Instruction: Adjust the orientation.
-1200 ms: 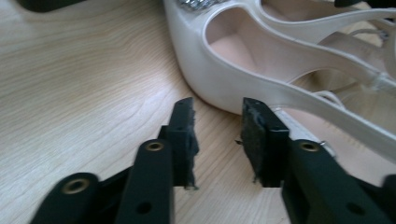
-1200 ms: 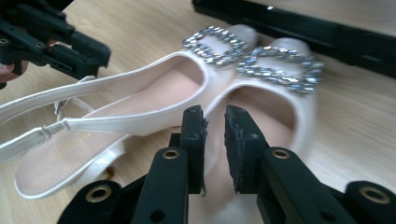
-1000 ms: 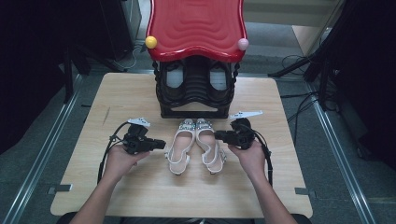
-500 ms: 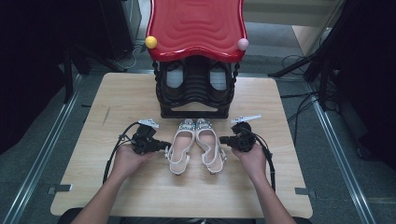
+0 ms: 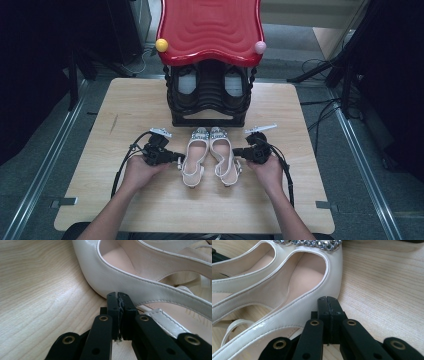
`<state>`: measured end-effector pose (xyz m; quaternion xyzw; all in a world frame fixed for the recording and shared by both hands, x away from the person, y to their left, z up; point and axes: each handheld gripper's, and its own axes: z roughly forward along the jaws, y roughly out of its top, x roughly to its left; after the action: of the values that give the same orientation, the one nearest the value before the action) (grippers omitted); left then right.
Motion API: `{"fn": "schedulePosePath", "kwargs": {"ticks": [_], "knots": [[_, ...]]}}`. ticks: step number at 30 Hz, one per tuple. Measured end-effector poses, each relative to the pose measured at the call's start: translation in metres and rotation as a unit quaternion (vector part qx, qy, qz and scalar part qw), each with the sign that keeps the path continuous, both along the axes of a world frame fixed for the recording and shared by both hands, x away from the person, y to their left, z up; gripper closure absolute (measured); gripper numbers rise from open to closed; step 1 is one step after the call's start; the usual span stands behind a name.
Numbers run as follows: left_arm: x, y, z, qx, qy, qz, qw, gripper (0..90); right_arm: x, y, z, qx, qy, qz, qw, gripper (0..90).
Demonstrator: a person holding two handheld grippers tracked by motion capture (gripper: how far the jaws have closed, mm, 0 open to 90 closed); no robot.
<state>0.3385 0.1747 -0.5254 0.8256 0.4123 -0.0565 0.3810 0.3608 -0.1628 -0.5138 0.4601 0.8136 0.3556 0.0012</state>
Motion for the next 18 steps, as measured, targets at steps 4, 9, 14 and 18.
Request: {"fn": "schedulePosePath", "kwargs": {"ticks": [4,9,14,18], "knots": [[-0.001,-0.003,0.001,0.003,0.001,-0.006,1.0,88.6,0.0,0.0,0.0,0.004,0.002,-0.003,1.0,90.0],[-0.003,-0.006,0.001,0.002,0.003,-0.014,0.9999,88.5,-0.001,0.002,-0.001,0.006,0.001,-0.007,1.0,90.0],[-0.005,-0.011,0.0,0.0,0.005,-0.028,0.9996,88.4,-0.001,0.004,-0.001,0.01,0.004,-0.005,0.9999,90.0],[-0.007,-0.015,0.001,0.005,0.0,-0.033,0.9994,88.4,-0.001,0.007,-0.002,0.007,-0.002,-0.007,0.9999,90.0]]}}
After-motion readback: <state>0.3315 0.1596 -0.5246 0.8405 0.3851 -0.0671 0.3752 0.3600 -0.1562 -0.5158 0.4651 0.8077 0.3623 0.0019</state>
